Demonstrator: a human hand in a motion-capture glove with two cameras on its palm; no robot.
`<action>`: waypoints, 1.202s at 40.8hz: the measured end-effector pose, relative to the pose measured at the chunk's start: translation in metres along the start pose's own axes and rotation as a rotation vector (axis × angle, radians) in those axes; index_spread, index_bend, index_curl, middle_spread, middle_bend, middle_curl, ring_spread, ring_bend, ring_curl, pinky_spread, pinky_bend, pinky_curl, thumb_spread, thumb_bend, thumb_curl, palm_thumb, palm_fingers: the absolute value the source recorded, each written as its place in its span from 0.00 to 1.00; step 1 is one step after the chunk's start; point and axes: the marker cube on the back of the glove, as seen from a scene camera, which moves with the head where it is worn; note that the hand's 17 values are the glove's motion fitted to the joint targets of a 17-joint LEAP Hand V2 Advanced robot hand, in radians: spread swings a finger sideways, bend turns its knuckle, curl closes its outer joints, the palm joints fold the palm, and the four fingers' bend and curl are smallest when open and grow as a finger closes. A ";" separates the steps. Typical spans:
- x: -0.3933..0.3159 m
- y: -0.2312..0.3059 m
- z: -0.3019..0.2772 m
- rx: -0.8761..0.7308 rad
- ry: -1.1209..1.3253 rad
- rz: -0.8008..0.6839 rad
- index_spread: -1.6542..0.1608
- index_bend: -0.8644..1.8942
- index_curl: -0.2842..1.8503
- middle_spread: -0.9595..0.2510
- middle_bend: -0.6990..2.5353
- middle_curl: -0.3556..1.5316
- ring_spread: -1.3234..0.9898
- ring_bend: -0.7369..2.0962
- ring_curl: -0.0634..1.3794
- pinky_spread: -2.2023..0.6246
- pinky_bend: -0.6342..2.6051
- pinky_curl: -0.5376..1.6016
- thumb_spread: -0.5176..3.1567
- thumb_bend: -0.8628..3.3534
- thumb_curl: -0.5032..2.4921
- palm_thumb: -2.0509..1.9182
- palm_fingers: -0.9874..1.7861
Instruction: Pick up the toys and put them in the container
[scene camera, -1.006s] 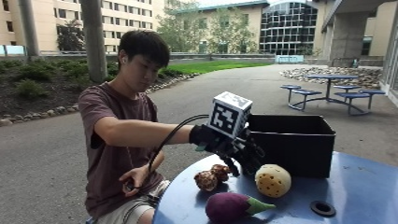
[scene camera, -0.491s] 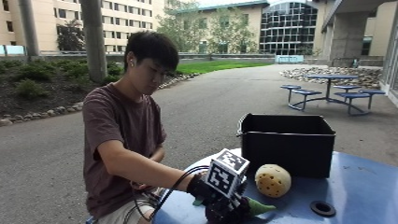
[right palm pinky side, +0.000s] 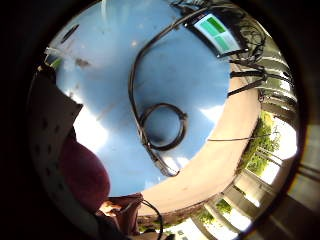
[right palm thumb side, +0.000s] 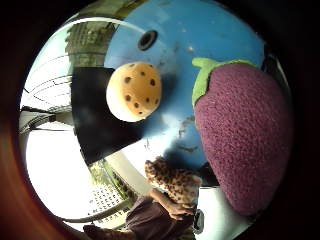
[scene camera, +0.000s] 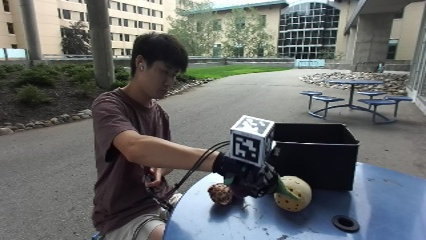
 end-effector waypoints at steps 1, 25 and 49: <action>-0.006 0.001 -0.018 0.028 -0.001 -0.007 0.83 0.67 0.31 0.67 0.58 0.49 0.45 0.73 0.39 0.64 0.46 0.43 0.48 0.29 0.42 0.70 0.75; -0.308 0.018 -0.209 0.293 -0.014 -0.230 0.75 0.68 0.38 0.66 0.62 0.55 0.42 0.75 0.45 0.64 0.49 0.47 0.27 0.24 0.50 0.67 0.70; -0.406 0.020 -0.116 -0.170 0.236 -0.575 0.81 0.35 0.29 0.75 0.33 0.41 0.51 0.52 0.33 0.74 0.56 0.49 0.40 0.19 0.43 0.54 0.19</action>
